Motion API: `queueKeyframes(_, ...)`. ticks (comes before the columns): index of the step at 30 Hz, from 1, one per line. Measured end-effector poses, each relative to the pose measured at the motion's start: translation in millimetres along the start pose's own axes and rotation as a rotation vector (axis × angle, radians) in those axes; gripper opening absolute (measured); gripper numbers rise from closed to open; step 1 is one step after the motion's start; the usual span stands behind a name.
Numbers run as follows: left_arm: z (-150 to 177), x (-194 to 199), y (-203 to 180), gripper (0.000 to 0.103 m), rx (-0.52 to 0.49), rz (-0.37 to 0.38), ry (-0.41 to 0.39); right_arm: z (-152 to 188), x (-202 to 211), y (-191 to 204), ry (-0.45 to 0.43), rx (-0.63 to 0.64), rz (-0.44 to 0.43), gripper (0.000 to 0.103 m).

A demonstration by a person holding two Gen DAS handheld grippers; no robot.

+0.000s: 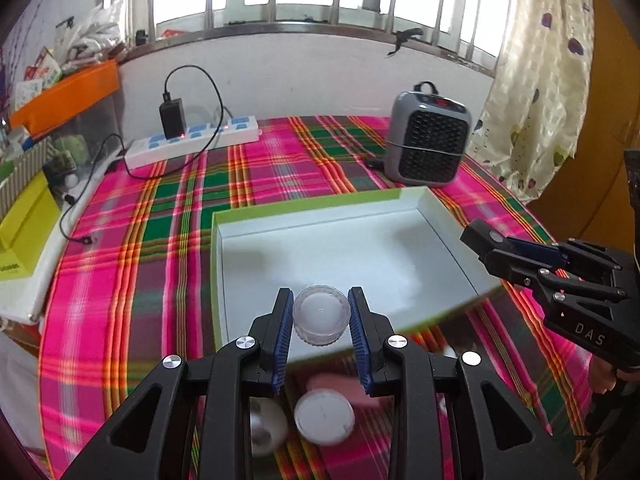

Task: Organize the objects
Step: 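Carry both into the green box and open both grippers to release them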

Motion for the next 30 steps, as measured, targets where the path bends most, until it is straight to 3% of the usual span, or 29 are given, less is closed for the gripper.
queueKeyframes(13, -35.2, -63.7, 20.7, 0.025, 0.012, -0.007, 0.078, -27.7, -63.5, -1.3, 0.078, -0.007, 0.001, 0.028)
queueKeyframes(30, -41.9, -94.8, 23.9, 0.026, -0.01, -0.026, 0.121, -31.8, -92.4, -9.8, 0.123, -0.003, 0.017, 0.028)
Point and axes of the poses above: each gripper's, at about its wrist camera, not at the fingertips, and x roughly against the way its jaws point, y to its left, z to its underside, the point moved 10 cm from there along -x, roughly the way its jaws point, and after that the axes turned 8 degrees about y, right-handed, at the moved point
